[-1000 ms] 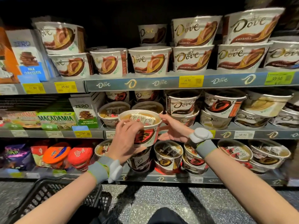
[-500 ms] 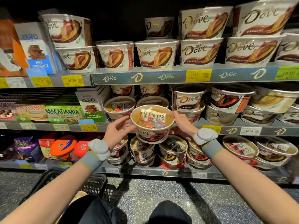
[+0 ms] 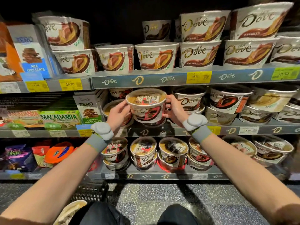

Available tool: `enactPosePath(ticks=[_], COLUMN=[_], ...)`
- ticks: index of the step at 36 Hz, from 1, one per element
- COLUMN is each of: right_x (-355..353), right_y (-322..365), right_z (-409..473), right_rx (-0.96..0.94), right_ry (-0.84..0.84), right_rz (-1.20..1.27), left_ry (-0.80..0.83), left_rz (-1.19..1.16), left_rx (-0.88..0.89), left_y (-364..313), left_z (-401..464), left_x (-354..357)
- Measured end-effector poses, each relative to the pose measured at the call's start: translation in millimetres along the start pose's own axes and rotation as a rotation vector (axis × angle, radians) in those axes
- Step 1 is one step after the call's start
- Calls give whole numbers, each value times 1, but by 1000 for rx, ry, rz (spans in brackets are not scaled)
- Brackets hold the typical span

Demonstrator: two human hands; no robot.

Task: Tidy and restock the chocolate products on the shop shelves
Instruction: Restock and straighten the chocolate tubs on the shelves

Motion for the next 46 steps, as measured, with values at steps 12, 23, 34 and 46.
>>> enactPosePath(ticks=[12, 23, 34, 46], right_x=[16, 2, -7, -26], right_y=[19, 12, 2, -19], right_z=[4, 37, 41, -19], right_rx=[-144, -183, -184, -311], right_ry=[-63, -193, -356, -225], right_rz=[-289, -251, -301, -391], left_ry=[26, -58, 18, -205], left_rz=[-25, 81, 104, 146], left_rx=[21, 40, -14, -3], left_y=[8, 13, 24, 29], left_z=[36, 60, 68, 44], left_x=[0, 4, 15, 2])
Point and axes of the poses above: each hand's wrist, its own z-axis towards the middle knuckle, its own x-axis out of the palm, y = z × x, the point moved 9 cm from there along z, towards the middle knuckle
